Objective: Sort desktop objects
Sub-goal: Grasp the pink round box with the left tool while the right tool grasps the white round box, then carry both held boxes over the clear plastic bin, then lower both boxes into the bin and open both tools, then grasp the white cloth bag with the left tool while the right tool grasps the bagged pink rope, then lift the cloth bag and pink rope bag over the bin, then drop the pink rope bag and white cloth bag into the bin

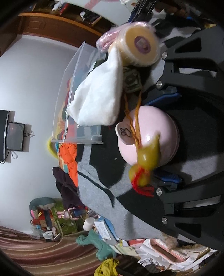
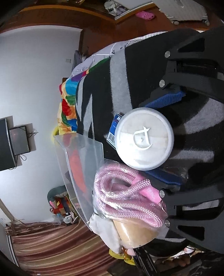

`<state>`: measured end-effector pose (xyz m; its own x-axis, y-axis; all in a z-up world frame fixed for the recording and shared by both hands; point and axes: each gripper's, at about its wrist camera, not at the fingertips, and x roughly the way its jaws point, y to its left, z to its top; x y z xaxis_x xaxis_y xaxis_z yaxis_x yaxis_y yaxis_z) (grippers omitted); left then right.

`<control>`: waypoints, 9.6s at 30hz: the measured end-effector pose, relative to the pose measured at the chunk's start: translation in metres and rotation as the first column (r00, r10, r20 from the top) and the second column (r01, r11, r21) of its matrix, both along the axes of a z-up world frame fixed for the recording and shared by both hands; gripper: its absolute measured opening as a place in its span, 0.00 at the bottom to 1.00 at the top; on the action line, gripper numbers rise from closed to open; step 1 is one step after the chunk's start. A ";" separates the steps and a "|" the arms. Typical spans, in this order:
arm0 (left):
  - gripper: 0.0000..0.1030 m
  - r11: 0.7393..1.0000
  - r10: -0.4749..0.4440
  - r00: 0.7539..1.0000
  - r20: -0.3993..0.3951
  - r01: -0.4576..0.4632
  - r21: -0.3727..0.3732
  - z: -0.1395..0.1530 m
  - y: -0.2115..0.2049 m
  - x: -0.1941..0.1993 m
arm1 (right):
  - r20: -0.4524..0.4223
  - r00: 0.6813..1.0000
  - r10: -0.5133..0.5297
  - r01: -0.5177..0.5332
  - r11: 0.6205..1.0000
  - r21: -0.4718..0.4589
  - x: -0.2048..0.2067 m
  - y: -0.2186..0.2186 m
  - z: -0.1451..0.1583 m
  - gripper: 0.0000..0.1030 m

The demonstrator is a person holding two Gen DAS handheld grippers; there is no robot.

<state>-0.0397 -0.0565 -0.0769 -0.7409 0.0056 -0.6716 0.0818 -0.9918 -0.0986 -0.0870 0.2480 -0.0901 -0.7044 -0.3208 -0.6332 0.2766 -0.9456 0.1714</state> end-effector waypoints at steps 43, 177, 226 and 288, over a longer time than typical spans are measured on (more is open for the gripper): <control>0.62 0.991 -0.093 0.980 -0.176 0.074 -0.112 0.141 -0.008 -0.027 | -0.163 0.985 0.053 -0.047 0.998 0.042 -0.012 -0.012 0.129 0.61; 0.38 0.933 -0.331 0.897 0.292 0.357 -0.040 0.046 0.046 -0.083 | 0.212 0.932 0.293 -0.324 0.937 0.128 -0.018 -0.055 0.018 0.54; 0.28 0.973 -0.227 0.971 0.073 0.228 -0.017 0.125 0.003 -0.149 | -0.012 0.987 0.159 -0.160 0.987 -0.025 -0.119 -0.056 0.119 0.53; 0.59 0.950 -0.256 0.954 0.154 0.277 -0.141 0.104 0.023 -0.111 | -0.006 0.968 0.250 -0.241 0.940 0.242 -0.067 -0.076 0.089 0.75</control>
<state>-0.1504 -0.0336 0.0276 -0.6311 0.0759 -0.7720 -0.1859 -0.9810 0.0556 -0.1542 0.1724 -0.0010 -0.6466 -0.3302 -0.6877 0.5071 -0.8595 -0.0641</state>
